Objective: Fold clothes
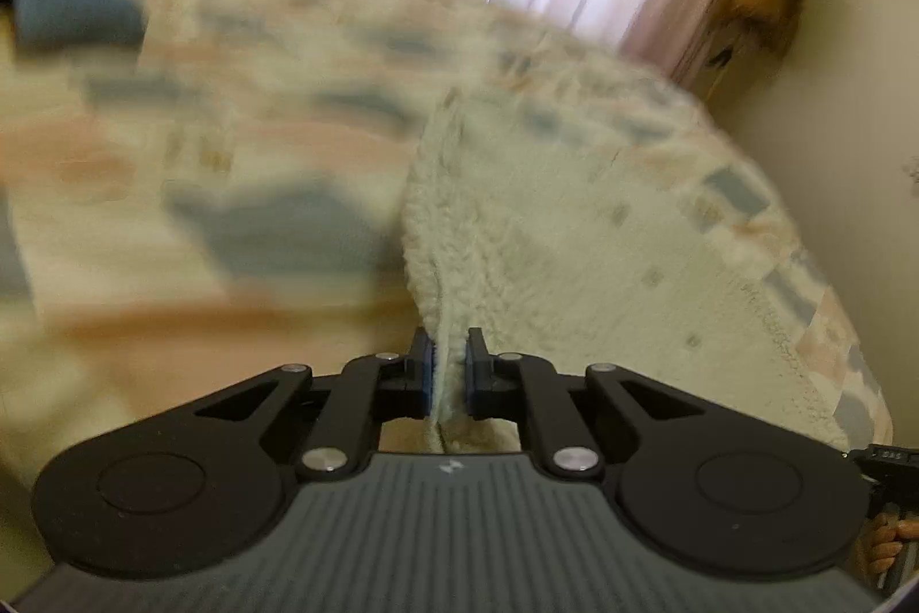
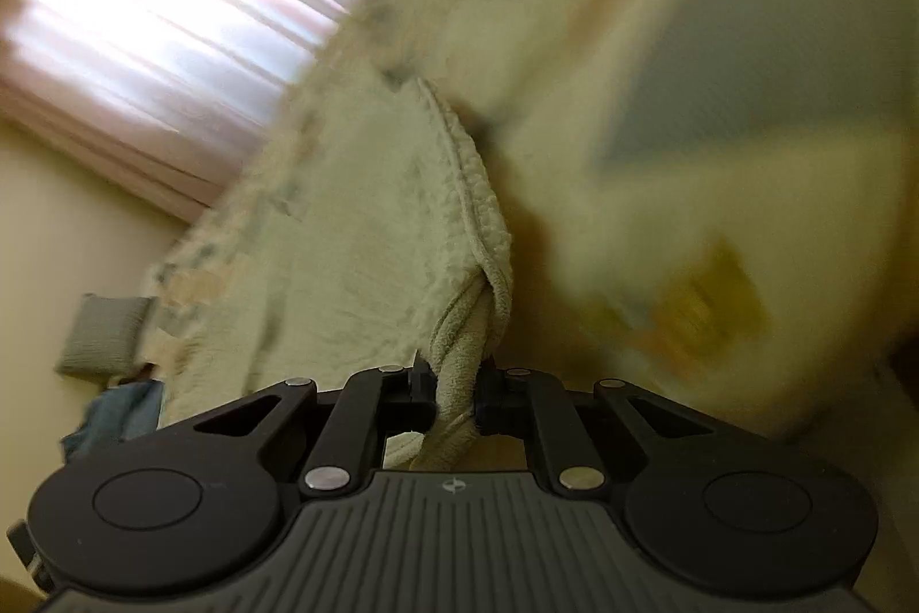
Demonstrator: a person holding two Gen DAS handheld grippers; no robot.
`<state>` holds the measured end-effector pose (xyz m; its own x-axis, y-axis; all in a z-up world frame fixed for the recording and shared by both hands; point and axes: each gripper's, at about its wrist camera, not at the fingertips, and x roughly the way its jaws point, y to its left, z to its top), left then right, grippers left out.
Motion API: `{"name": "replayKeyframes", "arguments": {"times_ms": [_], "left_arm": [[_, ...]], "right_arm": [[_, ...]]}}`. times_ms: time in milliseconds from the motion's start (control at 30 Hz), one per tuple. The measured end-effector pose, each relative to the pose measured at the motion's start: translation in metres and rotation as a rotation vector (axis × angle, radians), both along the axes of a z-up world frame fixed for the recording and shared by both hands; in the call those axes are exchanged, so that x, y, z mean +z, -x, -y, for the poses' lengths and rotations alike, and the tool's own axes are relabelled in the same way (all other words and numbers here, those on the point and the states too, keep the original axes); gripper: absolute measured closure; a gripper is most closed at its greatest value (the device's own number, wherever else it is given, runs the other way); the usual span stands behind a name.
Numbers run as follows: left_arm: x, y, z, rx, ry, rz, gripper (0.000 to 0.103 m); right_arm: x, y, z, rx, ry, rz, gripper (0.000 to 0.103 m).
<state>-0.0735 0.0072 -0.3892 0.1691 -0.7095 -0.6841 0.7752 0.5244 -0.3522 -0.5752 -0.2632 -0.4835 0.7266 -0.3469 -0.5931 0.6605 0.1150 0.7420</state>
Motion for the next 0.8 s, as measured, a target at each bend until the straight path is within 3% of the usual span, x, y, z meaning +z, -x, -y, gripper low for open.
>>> {"name": "replayKeyframes", "arguments": {"times_ms": [67, 133, 233, 300, 400, 467, 567, 633, 700, 800], "left_arm": [[-0.026, 0.003, -0.005, 0.027, -0.063, -0.028, 0.094], [-0.037, 0.004, -0.012, 0.055, -0.087, -0.033, 0.091], [-0.013, 0.005, -0.019, 0.116, -0.082, 0.068, 0.091], [0.008, 0.015, -0.018, 0.149, -0.095, 0.231, 0.092], [0.025, 0.033, 0.001, 0.049, -0.040, 0.267, 0.089], [0.020, 0.054, 0.025, -0.034, -0.040, 0.271, 0.088], [0.001, 0.069, 0.044, -0.072, -0.069, 0.259, 0.085], [-0.016, 0.075, 0.052, -0.074, -0.096, 0.247, 0.080], [-0.032, 0.080, 0.060, -0.075, -0.124, 0.234, 0.080], [-0.038, 0.079, 0.051, -0.048, -0.140, 0.205, 0.081]], "right_arm": [[-0.004, 0.003, -0.005, 0.001, -0.013, 0.004, 0.089], [0.008, 0.003, -0.008, 0.012, 0.029, -0.055, 0.076], [0.045, 0.000, -0.017, 0.007, 0.231, -0.267, 0.071], [0.064, -0.008, -0.024, 0.000, 0.373, -0.397, 0.071], [0.079, -0.037, -0.038, 0.071, 0.560, -0.500, 0.072], [0.077, -0.065, -0.045, 0.174, 0.616, -0.511, 0.072], [0.062, -0.111, -0.060, 0.327, 0.672, -0.514, 0.074], [0.048, -0.125, -0.061, 0.369, 0.667, -0.548, 0.073], [0.038, -0.124, -0.060, 0.352, 0.651, -0.580, 0.074], [0.036, -0.099, -0.054, 0.271, 0.566, -0.543, 0.075]]}}
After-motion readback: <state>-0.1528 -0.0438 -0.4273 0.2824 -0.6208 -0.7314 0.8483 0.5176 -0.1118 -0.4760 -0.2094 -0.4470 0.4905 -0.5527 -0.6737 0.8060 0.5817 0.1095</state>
